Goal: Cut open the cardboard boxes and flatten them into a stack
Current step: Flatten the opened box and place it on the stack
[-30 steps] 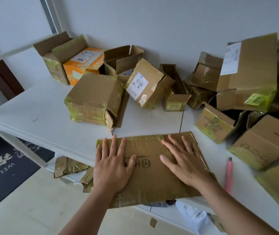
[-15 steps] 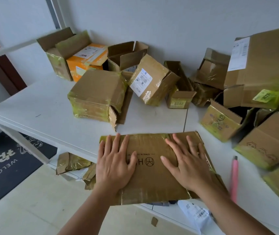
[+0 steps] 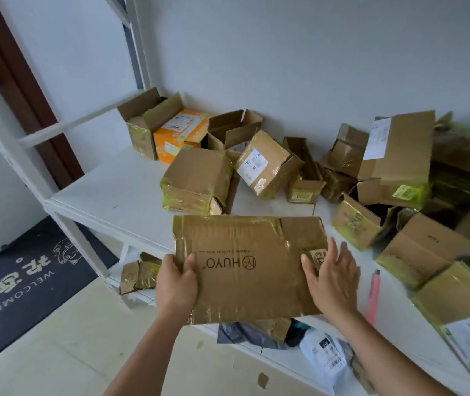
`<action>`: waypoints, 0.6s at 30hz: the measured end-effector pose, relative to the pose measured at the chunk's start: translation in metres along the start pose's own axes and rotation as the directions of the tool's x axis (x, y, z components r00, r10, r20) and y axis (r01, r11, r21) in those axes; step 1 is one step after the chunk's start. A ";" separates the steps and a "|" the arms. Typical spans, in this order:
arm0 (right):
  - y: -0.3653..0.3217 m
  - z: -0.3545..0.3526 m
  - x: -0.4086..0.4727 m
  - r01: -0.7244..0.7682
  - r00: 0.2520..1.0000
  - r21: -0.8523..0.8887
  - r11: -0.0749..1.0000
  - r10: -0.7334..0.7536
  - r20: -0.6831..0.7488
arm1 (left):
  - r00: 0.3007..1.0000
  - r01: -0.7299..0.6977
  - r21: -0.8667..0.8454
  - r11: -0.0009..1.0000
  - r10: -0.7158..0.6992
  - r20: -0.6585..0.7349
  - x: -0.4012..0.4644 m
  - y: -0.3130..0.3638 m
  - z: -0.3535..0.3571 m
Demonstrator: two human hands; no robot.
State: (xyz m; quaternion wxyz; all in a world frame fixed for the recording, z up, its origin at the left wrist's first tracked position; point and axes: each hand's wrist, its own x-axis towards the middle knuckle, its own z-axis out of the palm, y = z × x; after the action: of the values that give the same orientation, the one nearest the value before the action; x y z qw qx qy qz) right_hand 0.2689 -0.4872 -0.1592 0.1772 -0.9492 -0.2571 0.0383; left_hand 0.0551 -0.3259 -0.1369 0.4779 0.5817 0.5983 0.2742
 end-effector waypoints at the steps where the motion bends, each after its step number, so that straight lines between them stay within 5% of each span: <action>1: -0.009 -0.009 -0.001 -0.040 0.999 0.079 0.996 0.038 0.031 | 1.000 -0.025 -0.054 0.998 0.024 -0.017 -0.001 0.006 -0.014; 6: -0.089 -0.054 -0.016 -0.047 0.998 0.299 0.953 0.035 0.046 | 0.993 0.028 -0.209 0.977 -0.052 -0.107 -0.009 0.019 -0.100; 11: -0.188 -0.061 -0.039 0.118 0.981 0.468 0.876 -0.176 0.084 | 0.965 0.123 -0.318 0.940 -0.189 -0.184 -0.011 0.001 -0.194; 18: -0.303 -0.040 -0.042 0.422 0.903 0.258 0.869 -0.429 -0.030 | 0.873 0.134 -0.331 0.934 -0.270 -0.407 0.028 -0.013 -0.263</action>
State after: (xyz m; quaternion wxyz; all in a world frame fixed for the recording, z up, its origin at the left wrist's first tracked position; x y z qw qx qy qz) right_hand 0.0956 -0.2770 -0.0150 0.2999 -0.8373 -0.4549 0.0448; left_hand -0.1812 -0.2413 -0.0516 0.4348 0.3598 0.7026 0.4333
